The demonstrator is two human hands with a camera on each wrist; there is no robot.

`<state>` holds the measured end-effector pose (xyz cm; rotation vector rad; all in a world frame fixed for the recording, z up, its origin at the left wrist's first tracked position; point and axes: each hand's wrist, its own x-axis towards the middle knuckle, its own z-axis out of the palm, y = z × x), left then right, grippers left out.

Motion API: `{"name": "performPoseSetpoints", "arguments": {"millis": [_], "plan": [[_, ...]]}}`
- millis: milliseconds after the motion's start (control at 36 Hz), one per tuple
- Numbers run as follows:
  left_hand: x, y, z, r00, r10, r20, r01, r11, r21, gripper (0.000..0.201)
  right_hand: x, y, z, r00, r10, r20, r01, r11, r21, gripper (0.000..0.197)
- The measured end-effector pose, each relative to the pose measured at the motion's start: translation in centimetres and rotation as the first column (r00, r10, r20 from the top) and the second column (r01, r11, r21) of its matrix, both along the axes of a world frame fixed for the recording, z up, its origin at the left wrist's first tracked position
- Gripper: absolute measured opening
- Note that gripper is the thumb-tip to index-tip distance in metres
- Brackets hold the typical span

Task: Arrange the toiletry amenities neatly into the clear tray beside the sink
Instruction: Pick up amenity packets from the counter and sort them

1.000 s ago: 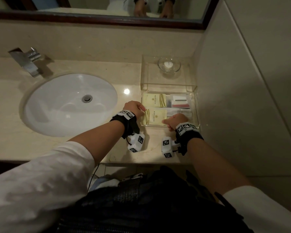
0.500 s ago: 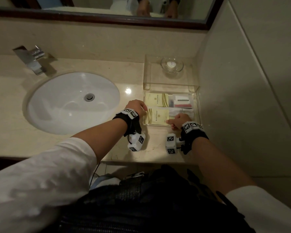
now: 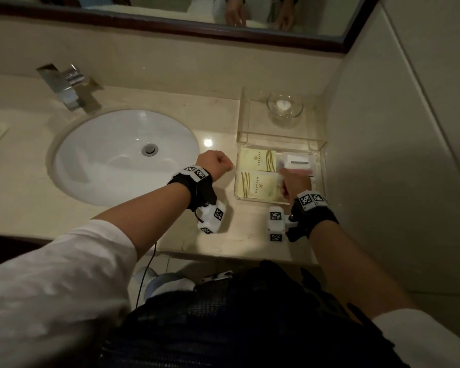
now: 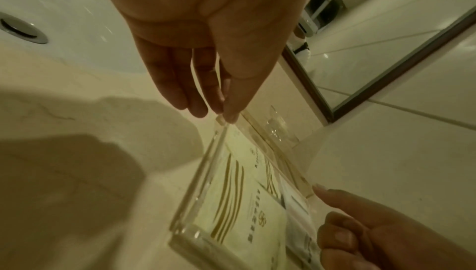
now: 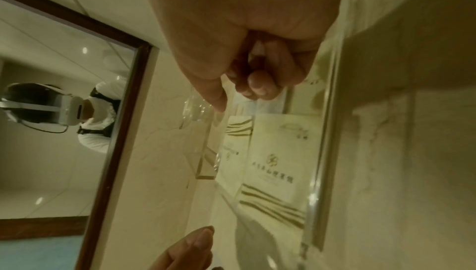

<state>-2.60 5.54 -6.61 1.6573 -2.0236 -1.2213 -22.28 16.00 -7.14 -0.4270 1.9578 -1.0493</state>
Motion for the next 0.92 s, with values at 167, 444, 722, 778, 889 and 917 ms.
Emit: {"name": "performPoseSetpoints", "arguments": {"millis": [167,444,722,778,889,917], "plan": [[2.1,-1.1,0.2,0.97,0.178,-0.165,-0.154,0.977,0.151,0.014,2.2,-3.5,0.9,0.991,0.091,-0.095,-0.093,0.996,-0.016,0.032],[10.9,-4.2,1.9,0.884,0.377,-0.276,-0.3,0.91,0.285,0.011,11.3,-9.7,1.5,0.963,0.264,-0.054,-0.268,0.958,-0.101,0.03],[26.2,-5.8,0.6,0.762,0.601,-0.241,-0.527,0.792,0.308,0.017,24.7,-15.2,1.8,0.847,0.525,-0.088,-0.531,0.843,-0.08,0.029],[29.9,-5.9,0.4,0.748,0.626,-0.221,-0.559,0.773,0.3,0.018,28.5,-16.6,1.8,0.815,0.574,-0.079,-0.579,0.813,-0.062,0.026],[36.0,-6.5,0.2,0.726,0.66,-0.193,-0.599,0.744,0.294,0.018,35.5,-18.8,1.8,0.739,0.671,-0.061,-0.674,0.737,-0.055,0.02],[37.5,-6.7,0.2,0.715,0.672,-0.191,-0.611,0.734,0.295,0.017,37.2,-19.3,1.8,0.716,0.695,-0.065,-0.698,0.714,-0.052,0.021]]}}
